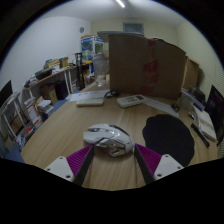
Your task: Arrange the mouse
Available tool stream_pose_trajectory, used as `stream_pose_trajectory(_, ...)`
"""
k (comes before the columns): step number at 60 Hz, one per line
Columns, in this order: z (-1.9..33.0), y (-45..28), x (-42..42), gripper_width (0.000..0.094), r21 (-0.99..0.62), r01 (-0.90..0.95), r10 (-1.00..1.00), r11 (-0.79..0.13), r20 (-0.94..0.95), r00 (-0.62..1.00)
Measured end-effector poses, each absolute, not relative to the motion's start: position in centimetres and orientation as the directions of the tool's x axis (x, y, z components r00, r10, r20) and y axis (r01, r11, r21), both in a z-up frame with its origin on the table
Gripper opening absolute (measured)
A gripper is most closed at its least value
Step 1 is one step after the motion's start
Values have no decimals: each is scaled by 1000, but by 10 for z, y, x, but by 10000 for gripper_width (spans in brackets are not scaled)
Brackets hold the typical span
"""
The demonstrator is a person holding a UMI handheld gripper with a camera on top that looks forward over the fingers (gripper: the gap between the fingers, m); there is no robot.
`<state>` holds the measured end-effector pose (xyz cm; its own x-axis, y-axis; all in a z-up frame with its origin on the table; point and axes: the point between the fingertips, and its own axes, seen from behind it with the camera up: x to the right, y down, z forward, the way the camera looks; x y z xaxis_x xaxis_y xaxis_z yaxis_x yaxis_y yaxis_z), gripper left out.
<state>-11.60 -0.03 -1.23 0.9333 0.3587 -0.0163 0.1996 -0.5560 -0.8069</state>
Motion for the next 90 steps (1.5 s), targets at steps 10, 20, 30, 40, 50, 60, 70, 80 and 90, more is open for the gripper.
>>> stream_pose_trajectory(10, -8, 4, -108, 858, -800, 215, 366, -560, -6, 930)
stream_pose_trajectory(20, -9, 14, -107, 854, -796, 244, 387, -554, 13, 922)
stream_pose_trajectory(30, -3, 30, -114, 849, -799, 275, 420, -535, 32, 907)
stream_pose_trajectory(40, -9, 59, -118, 850, -790, 277, 418, -547, 28, 908)
stream_pose_trajectory(50, -14, 91, -117, 851, -789, 202, 361, -580, -27, 932)
stream_pose_trajectory(60, -14, 102, -117, 741, -799, 174, 323, -576, -27, 946)
stream_pose_trajectory(70, -15, 101, -115, 491, -796, 165, 292, -583, -16, 956)
stream_pose_trajectory(80, 57, 91, -104, 442, -896, 156, 320, -417, 16, 947)
stream_pose_trajectory(90, 149, 83, -40, 441, -948, 55, 239, -312, -22, 971)
